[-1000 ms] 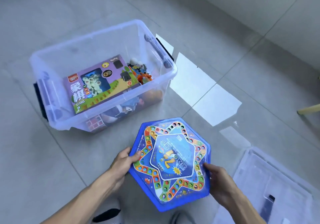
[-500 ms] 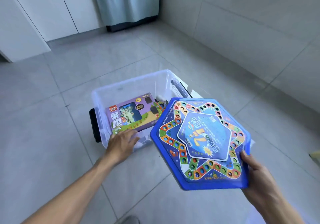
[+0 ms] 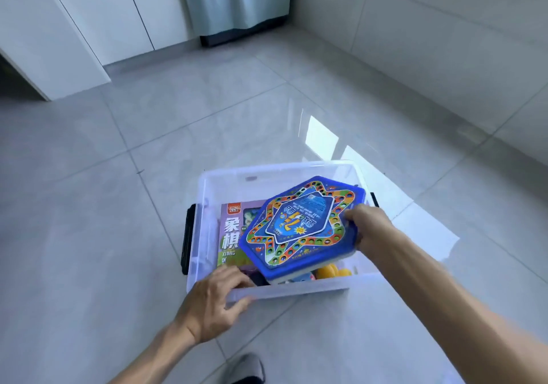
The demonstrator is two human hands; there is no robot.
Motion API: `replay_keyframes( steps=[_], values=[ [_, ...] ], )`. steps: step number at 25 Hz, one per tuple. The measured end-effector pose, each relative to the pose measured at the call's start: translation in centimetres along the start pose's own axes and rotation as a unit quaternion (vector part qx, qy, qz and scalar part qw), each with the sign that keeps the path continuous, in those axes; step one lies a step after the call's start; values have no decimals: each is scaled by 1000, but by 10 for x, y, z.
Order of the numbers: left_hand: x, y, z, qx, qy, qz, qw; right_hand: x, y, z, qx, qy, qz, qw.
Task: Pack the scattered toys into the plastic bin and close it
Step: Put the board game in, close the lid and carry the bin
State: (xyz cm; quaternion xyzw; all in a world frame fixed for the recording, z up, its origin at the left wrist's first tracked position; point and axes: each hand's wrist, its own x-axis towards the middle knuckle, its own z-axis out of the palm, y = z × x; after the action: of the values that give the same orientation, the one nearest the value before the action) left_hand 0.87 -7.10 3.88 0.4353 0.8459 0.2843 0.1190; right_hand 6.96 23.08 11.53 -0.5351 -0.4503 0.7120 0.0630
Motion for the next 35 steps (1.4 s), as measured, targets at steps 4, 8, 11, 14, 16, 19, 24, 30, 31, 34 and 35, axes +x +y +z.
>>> replay_keyframes(
  steps=[4,8,11,14,16,19,24,30,31,34,35],
  values=[
    [4,9,4,34,26,-19,999,15,42,12,-2,-34,82,996],
    [5,5,7,58,29,-59,996,40,61,14,-252,-14,34,967],
    [9,9,10,84,-15,-56,995,42,67,6,-577,64,-239,779],
    [11,15,9,81,-35,-49,995,-7,72,-37,-468,69,-413,778],
    [16,22,13,94,-28,-6,995,-32,102,-100,-386,150,-418,809],
    [44,49,28,88,-15,-15,996,-64,177,-197,-292,260,-264,882],
    [92,94,88,217,-140,72,963,-86,302,-319,-378,259,19,888],
    [88,98,89,228,-199,40,952,-69,369,-299,-629,82,61,771],
    [87,100,88,236,-205,39,949,-68,374,-294,-638,87,49,764],
    [86,110,83,216,-211,21,953,-60,359,-290,-651,122,-73,746],
    [85,115,84,211,-208,16,955,-54,336,-289,-629,148,-104,756]
  ],
)
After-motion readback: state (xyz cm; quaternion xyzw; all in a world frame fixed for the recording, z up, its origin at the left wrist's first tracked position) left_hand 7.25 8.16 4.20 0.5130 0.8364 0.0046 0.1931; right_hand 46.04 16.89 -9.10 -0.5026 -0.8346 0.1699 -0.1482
